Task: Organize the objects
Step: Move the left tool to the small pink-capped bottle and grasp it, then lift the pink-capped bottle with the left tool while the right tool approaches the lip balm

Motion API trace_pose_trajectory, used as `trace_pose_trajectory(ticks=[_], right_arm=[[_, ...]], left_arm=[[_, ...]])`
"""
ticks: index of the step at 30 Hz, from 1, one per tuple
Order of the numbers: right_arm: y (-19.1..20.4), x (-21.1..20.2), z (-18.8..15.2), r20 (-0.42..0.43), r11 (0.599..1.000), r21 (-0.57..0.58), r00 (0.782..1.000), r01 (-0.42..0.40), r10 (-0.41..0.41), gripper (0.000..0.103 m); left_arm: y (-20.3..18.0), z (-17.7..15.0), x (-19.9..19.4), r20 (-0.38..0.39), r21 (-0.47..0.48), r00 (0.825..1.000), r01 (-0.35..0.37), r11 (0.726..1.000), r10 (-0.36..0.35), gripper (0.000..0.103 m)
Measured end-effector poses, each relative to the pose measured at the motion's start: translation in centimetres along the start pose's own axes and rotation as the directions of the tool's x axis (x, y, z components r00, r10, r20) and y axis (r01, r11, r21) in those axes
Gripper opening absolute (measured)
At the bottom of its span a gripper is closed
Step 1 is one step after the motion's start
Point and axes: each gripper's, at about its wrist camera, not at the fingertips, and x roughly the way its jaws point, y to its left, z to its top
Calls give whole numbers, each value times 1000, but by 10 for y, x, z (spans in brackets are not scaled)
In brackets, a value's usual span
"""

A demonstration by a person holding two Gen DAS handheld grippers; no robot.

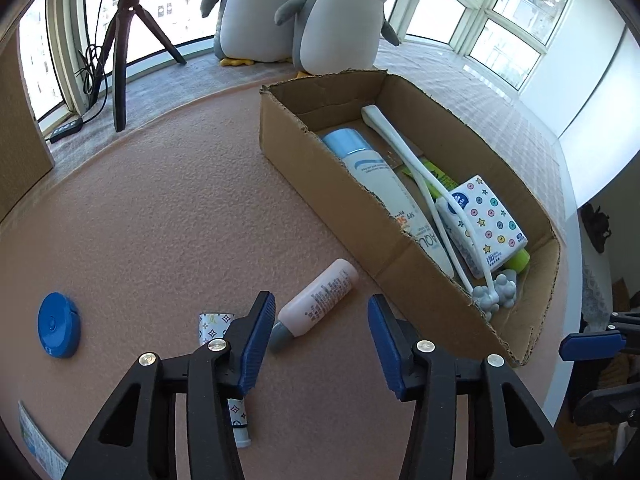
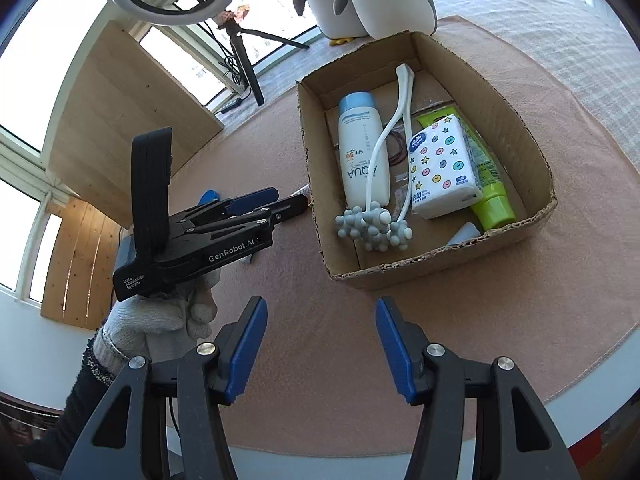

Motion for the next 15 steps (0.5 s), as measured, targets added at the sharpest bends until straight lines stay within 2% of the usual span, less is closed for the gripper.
trace_pose_trajectory(ticks=[4, 7, 12, 15], right_arm=[[1, -2, -2, -3, 1000, -3, 1000, -12, 11, 52], [0, -6, -7, -7, 1000, -7, 1000, -16, 16, 52], [0, -6, -12, -12, 1000, -7, 1000, -18, 18, 52], [2, -5, -13, -14, 1000, -11, 1000, -22, 21, 52]], left_arm=[[-4, 3, 13, -18, 24, 1000, -12, 1000, 12, 42], [-4, 4, 19, -20, 20, 1000, -16, 1000, 16, 40], [-2, 1, 26, -30, -8, 999, -15, 1000, 14, 25], [1, -2, 24, -22, -42, 1000, 5, 999, -6, 22]])
